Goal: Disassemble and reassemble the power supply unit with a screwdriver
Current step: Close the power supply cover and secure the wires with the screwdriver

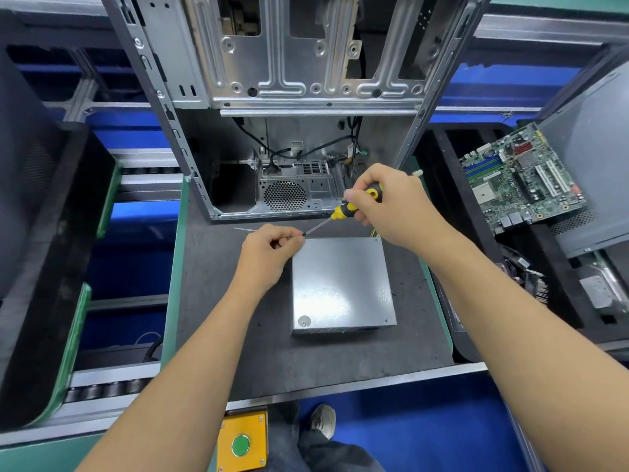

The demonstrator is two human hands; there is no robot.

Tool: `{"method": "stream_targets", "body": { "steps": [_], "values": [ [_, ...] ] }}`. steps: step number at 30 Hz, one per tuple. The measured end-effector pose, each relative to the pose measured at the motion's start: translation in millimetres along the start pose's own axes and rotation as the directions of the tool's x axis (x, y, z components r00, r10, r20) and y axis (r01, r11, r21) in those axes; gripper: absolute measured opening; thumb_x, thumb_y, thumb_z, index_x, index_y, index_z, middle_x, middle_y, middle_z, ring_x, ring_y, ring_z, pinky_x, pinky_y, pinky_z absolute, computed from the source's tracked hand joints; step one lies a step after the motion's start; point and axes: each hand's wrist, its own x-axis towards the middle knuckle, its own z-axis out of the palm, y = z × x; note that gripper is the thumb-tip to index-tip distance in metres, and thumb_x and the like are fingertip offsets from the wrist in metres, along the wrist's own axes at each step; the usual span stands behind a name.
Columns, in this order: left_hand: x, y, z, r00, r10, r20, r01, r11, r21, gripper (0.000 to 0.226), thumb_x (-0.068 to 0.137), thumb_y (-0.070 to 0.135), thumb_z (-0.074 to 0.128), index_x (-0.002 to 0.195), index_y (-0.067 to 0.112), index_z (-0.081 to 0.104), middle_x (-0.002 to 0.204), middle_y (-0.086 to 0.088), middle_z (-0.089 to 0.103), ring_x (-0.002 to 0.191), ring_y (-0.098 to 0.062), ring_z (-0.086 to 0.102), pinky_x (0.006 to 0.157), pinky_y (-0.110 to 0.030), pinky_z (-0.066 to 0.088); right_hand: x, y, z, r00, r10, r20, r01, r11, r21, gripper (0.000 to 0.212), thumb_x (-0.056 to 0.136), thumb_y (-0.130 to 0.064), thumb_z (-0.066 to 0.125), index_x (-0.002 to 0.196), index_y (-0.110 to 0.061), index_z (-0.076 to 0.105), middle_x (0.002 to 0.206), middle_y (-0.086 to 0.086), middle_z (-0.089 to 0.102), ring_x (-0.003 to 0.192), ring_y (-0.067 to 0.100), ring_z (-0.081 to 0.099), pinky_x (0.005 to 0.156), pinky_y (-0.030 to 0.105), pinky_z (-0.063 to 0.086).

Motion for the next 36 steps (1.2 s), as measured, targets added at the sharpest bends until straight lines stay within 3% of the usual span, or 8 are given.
{"method": "stream_targets", "body": {
  "steps": [5,7,9,11,15,19,27,36],
  "values": [
    [-3.2,1.1,3.2,0.998,0.060,-0.026,-0.059,0.998,0.036,0.021,0.087,0.012,0.074,0.083,0.032,0.073,0.078,0.003,0.049,0.062,0.000,0.041,0.065,-0.009,0.039,-0.6,-4.0,1.3,0.999,-0.044,-0.033,0.046,0.997,0.062,0.023,0.092,-0.032,0.069,0.095,-0.017,0.053,0.072,0.003,0.069,0.065,0.011,0.070,0.063,0.024,0.057],
    [-5.2,1.2,4.3,0.996,0.083,-0.031,-0.081,0.995,0.056,0.022,0.088,0.011,0.073,0.083,0.032,0.072,0.078,0.003,0.049,0.062,-0.001,0.041,0.065,-0.009,0.038,0.4,-7.0,1.3,0.997,-0.078,-0.018,0.078,0.997,0.026,0.021,0.092,-0.032,0.067,0.093,-0.018,0.052,0.074,0.004,0.068,0.068,0.010,0.069,0.067,0.032,0.059],
    [-6.8,1.9,4.7,0.995,0.093,-0.034,-0.091,0.993,0.071,0.021,0.089,0.011,0.072,0.084,0.031,0.071,0.079,0.003,0.049,0.063,-0.001,0.041,0.065,-0.009,0.038,1.2,-9.5,1.6,0.996,-0.090,0.014,0.090,0.996,-0.017,0.018,0.094,-0.034,0.064,0.091,-0.021,0.051,0.077,0.005,0.067,0.084,0.017,0.067,0.073,0.042,0.058],
    [-7.3,3.0,4.6,0.995,0.099,-0.030,-0.097,0.992,0.084,0.018,0.089,0.011,0.071,0.086,0.028,0.071,0.081,0.002,0.050,0.063,0.000,0.042,0.065,-0.008,0.039,1.9,-12.4,2.0,0.995,-0.092,0.037,0.094,0.994,-0.056,0.016,0.095,-0.036,0.060,0.091,-0.024,0.050,0.083,0.008,0.065,0.092,0.020,0.058,0.071,0.044,0.055],
    [-8.8,2.9,4.7,0.994,0.106,-0.022,-0.103,0.989,0.107,0.023,0.091,0.012,0.070,0.085,0.034,0.068,0.084,0.000,0.052,0.064,0.000,0.042,0.066,-0.007,0.039,2.4,-16.9,1.8,0.991,-0.126,0.047,0.131,0.986,-0.101,0.016,0.097,-0.035,0.057,0.093,-0.023,0.048,0.086,0.008,0.064,0.081,0.019,0.056,0.056,0.031,0.046],
    [-8.8,2.2,5.4,0.994,0.107,-0.016,-0.104,0.987,0.122,0.028,0.093,0.014,0.068,0.083,0.040,0.064,0.084,0.002,0.051,0.065,0.000,0.042,0.066,-0.007,0.039,2.4,-17.0,-0.4,0.990,-0.124,0.070,0.133,0.983,-0.129,0.015,0.098,-0.035,0.056,0.096,-0.023,0.048,0.088,0.007,0.062,0.064,0.019,0.053,0.053,0.028,0.042],
    [-8.3,0.6,6.4,0.991,0.129,-0.018,-0.125,0.980,0.155,0.029,0.093,0.014,0.067,0.084,0.041,0.064,0.084,0.002,0.051,0.065,0.001,0.044,0.066,-0.006,0.038,4.6,-19.4,-2.8,0.987,-0.124,0.105,0.136,0.983,-0.126,0.013,0.099,-0.030,0.055,0.100,-0.021,0.047,0.091,0.005,0.061,0.081,0.021,0.064,0.065,0.034,0.052],
    [-8.9,1.1,7.6,0.986,0.168,-0.020,-0.162,0.971,0.177,0.023,0.093,0.010,0.066,0.088,0.031,0.066,0.085,0.000,0.050,0.067,0.002,0.046,0.067,-0.006,0.038,8.8,-19.5,-4.5,0.982,-0.131,0.135,0.151,0.977,-0.150,0.012,0.099,-0.030,0.055,0.099,-0.023,0.045,0.099,0.003,0.061,0.068,0.012,0.058,0.055,0.024,0.037]
  ]
}}
